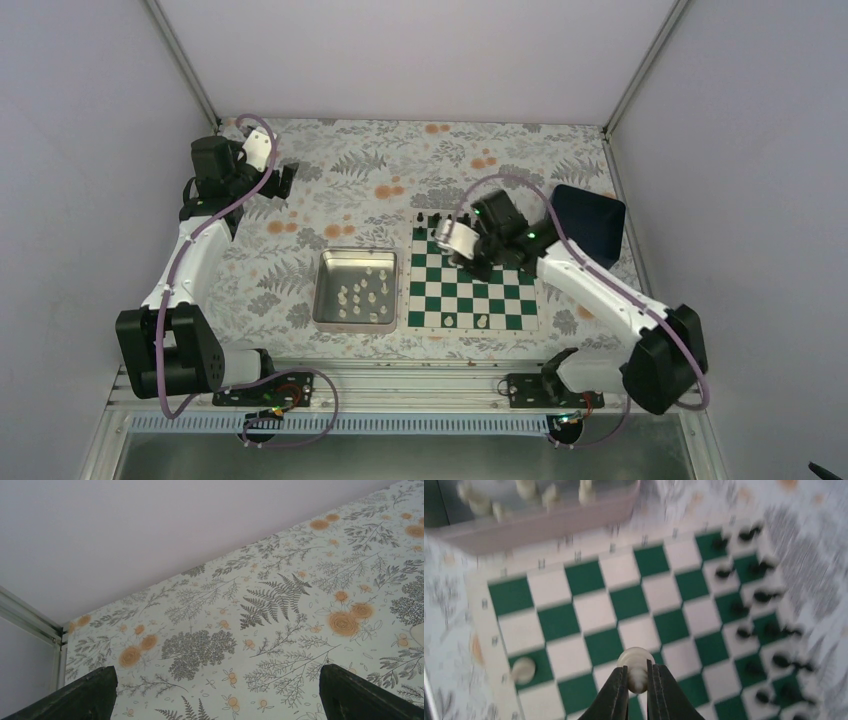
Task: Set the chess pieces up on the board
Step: Place the chess piece on the chessboard, then pick up the chess piece from the storage box.
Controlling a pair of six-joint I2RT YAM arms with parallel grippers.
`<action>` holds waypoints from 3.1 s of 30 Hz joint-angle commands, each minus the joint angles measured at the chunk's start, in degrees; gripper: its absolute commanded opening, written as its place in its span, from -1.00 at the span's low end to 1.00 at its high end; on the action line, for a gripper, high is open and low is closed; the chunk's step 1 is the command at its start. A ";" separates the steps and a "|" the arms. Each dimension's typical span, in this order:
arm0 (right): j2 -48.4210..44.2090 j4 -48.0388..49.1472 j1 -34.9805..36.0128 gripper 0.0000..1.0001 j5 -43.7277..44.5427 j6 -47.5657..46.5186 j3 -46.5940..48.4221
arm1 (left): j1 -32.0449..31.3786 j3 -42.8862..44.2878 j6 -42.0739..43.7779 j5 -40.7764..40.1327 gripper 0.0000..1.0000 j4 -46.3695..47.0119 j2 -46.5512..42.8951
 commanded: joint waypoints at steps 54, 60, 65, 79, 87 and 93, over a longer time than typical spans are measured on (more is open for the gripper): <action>-8.65 -8.90 -18.07 -0.92 -6.04 -21.88 -24.45 | 0.24 0.76 1.13 -3.28 1.00 -0.12 1.29; -7.25 -8.70 -18.08 -0.91 -6.23 -21.38 -24.46 | 0.24 0.75 1.22 -3.27 1.00 -0.12 1.34; -6.82 -8.66 -18.05 -0.91 -6.01 -21.18 -24.46 | 0.24 0.61 1.20 -3.28 1.00 -0.03 1.30; -7.72 -14.09 -18.13 -0.30 -5.61 -19.86 -19.06 | 0.24 0.28 1.48 -3.24 1.00 0.21 1.30; -4.38 -17.92 -16.27 -0.22 -10.11 -17.52 -2.82 | 0.24 0.81 1.11 -2.34 1.00 0.27 0.85; 2.31 -11.12 -3.34 -0.12 -7.90 -9.89 8.61 | 0.24 0.67 0.87 -1.75 1.00 0.14 0.47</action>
